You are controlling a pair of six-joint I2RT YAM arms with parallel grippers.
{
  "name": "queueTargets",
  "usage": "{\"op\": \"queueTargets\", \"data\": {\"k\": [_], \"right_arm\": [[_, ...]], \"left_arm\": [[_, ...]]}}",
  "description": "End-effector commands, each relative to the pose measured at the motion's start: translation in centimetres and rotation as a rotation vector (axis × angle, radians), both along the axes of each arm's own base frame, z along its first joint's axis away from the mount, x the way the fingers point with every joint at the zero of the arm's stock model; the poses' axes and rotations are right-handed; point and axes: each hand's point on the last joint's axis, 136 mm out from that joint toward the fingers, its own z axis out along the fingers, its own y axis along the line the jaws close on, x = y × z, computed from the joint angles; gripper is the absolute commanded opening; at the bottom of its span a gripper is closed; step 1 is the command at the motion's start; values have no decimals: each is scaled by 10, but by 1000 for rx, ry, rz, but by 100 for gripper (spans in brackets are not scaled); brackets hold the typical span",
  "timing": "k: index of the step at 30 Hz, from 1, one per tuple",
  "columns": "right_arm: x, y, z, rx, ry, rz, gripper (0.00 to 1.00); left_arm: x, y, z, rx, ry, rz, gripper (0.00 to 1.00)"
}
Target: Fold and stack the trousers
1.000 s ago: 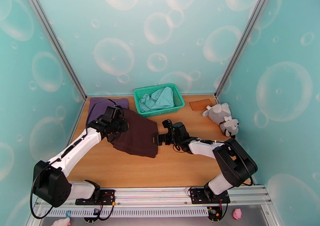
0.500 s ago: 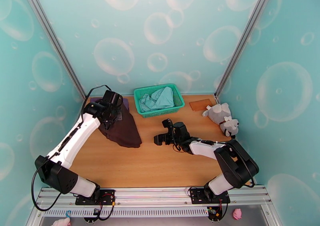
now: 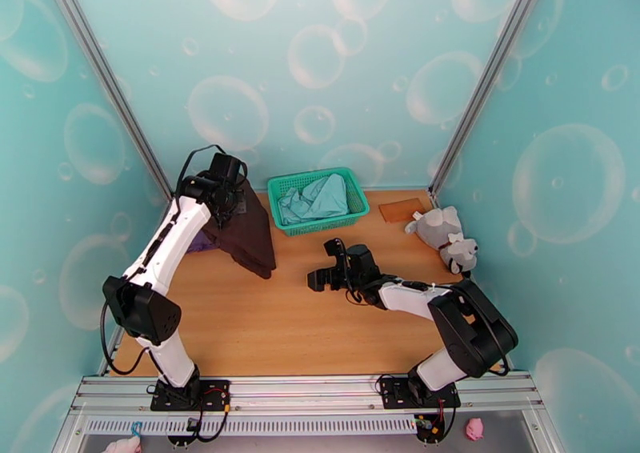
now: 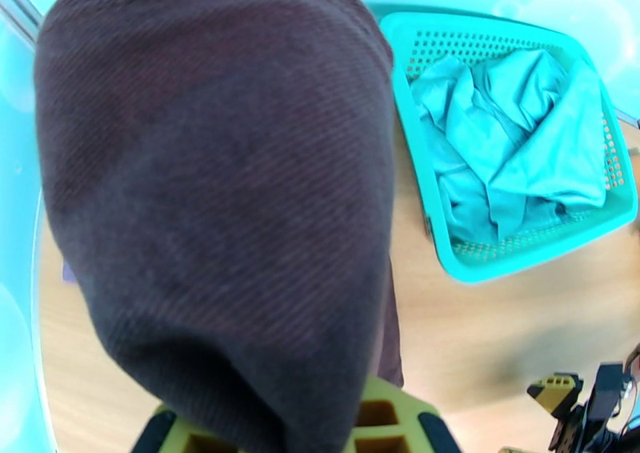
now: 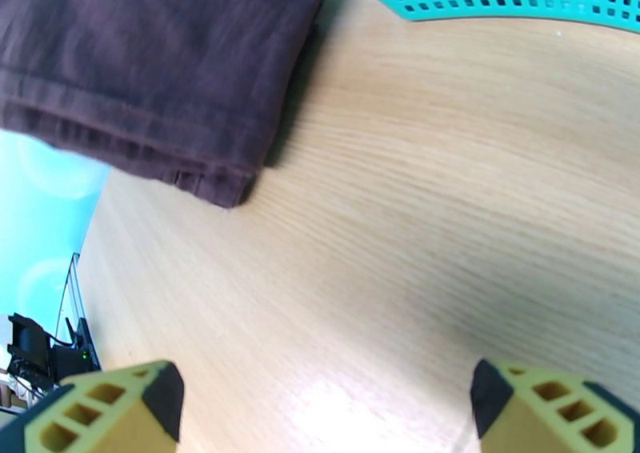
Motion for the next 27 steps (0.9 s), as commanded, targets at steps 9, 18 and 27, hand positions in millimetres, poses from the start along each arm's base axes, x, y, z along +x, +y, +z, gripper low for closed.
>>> {"op": "queueTargets", "data": {"k": [9, 18, 27], "right_arm": [[3, 4, -14, 2, 39, 12, 99], [3, 7, -24, -1, 70, 24, 99], [3, 12, -33, 5, 100, 44, 99]], "left_arm": [[65, -23, 38, -55, -135, -60, 0], [87, -25, 55, -183, -192, -97, 0], [93, -5, 68, -325, -206, -125, 0]]}}
